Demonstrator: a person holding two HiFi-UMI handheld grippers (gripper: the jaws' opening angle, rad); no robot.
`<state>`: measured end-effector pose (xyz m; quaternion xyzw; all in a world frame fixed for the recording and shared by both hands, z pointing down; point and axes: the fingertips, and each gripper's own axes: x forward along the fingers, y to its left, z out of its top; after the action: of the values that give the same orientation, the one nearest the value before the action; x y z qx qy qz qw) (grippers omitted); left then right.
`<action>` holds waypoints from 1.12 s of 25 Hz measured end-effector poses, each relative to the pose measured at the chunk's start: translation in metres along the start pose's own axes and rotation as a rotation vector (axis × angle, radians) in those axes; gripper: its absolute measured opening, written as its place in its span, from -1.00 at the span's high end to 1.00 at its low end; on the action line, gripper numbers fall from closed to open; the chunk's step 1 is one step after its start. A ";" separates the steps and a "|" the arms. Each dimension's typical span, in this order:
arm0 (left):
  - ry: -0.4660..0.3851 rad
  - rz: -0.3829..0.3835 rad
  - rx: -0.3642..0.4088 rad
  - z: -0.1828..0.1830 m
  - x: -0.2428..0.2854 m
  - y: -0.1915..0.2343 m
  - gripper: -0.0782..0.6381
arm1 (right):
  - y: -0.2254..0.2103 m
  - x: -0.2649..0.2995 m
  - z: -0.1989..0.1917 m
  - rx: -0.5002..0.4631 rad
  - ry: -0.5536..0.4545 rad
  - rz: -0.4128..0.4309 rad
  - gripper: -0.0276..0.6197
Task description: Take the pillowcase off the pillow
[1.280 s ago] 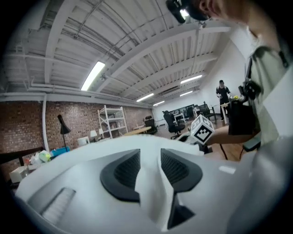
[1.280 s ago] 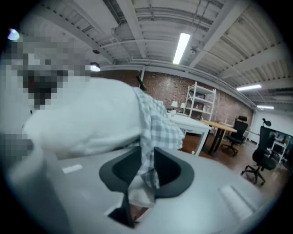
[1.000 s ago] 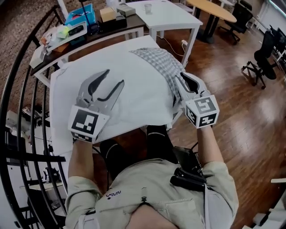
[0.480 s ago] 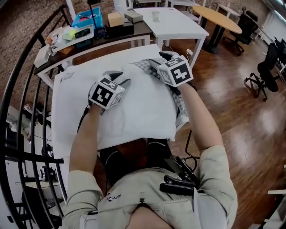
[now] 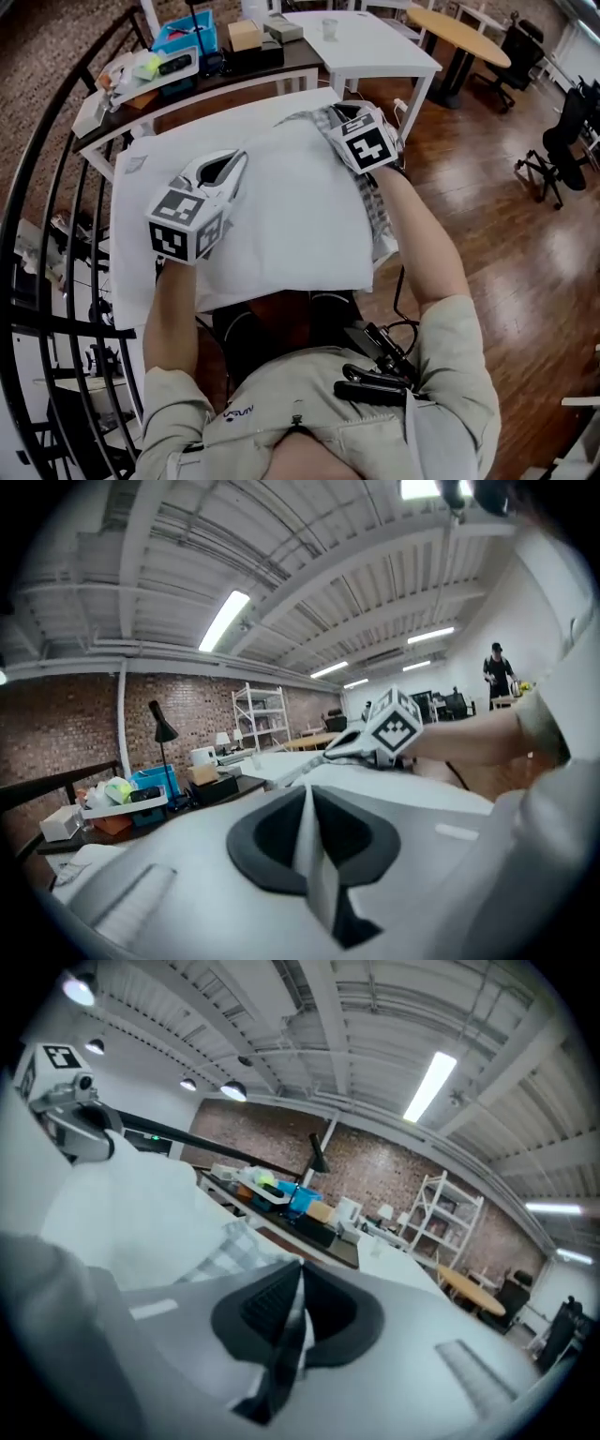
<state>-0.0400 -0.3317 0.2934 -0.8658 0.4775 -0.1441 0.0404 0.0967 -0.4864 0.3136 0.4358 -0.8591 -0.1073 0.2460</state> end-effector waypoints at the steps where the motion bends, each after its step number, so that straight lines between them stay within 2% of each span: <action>1: -0.036 0.018 -0.015 0.012 -0.011 0.005 0.74 | -0.012 -0.001 0.002 0.005 -0.007 -0.032 0.90; 5: -0.149 0.109 -0.061 0.032 -0.048 0.028 0.74 | -0.055 0.001 0.000 0.048 0.004 -0.164 0.90; 7: -0.206 0.152 -0.073 0.036 -0.063 0.037 0.74 | -0.072 0.011 -0.027 0.098 0.074 -0.205 0.90; 9: -0.239 0.184 -0.055 0.039 -0.071 0.041 0.74 | -0.078 0.019 -0.072 0.154 0.203 -0.220 0.90; 11: -0.250 0.196 -0.047 0.040 -0.073 0.041 0.74 | -0.067 0.025 -0.123 0.178 0.337 -0.202 0.90; 13: -0.252 0.198 -0.055 0.037 -0.069 0.042 0.74 | -0.047 0.035 -0.157 0.178 0.388 -0.137 0.90; 14: -0.250 0.197 -0.061 0.034 -0.065 0.043 0.74 | -0.035 0.042 -0.166 0.179 0.383 -0.091 0.90; 16: -0.248 0.196 -0.071 0.028 -0.056 0.044 0.74 | -0.019 0.050 -0.174 0.192 0.352 -0.021 0.87; 18: -0.253 0.198 -0.079 0.025 -0.046 0.044 0.74 | -0.017 0.044 -0.167 0.235 0.295 0.007 0.69; 20: -0.262 0.207 -0.092 0.026 -0.037 0.046 0.74 | -0.019 0.028 -0.145 0.319 0.188 0.032 0.52; 22: -0.256 0.219 -0.103 0.027 -0.025 0.052 0.74 | -0.021 0.002 -0.114 0.409 0.045 0.058 0.48; 25: -0.161 0.205 -0.090 0.014 0.006 0.058 0.70 | -0.019 -0.045 -0.073 0.447 -0.140 0.052 0.48; 28: -0.061 0.157 -0.033 -0.002 0.024 0.046 0.47 | 0.006 -0.088 -0.048 0.386 -0.235 0.047 0.48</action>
<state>-0.0660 -0.3770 0.2906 -0.8302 0.5447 -0.1062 0.0519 0.1612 -0.4110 0.3286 0.4390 -0.8964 0.0147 0.0589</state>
